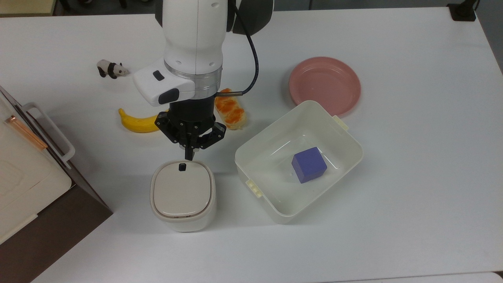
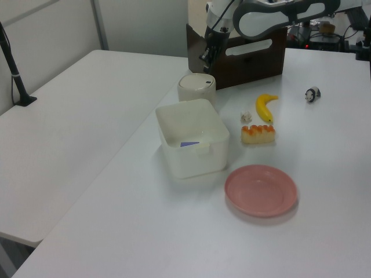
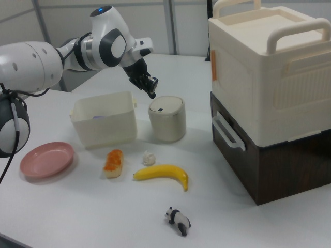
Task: Open the trash can
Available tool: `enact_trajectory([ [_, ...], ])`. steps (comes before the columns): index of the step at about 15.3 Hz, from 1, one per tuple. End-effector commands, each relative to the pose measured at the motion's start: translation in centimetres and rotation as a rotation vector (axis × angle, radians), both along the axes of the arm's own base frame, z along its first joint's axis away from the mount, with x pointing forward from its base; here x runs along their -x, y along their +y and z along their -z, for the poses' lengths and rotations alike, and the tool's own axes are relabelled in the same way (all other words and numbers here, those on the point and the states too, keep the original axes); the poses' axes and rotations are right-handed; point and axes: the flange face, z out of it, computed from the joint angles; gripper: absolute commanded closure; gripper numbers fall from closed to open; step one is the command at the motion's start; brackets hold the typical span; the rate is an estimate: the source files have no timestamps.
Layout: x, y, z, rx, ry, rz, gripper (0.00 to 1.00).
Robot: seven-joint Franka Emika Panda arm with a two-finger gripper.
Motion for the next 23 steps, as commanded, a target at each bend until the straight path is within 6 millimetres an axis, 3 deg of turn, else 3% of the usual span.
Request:
enact_trajectory([
  [1, -0.1, -0.3, 0.4, 0.024, -0.015, 0.021, 1.00],
  [5, -0.9, -0.6, 2.5, 0.039, -0.019, 0.012, 1.00],
  [14, -1.2, -1.9, 3.9, 0.077, -0.006, 0.020, 1.00],
  [23, -1.0, -1.0, 5.4, 0.135, 0.021, -0.013, 1.00],
])
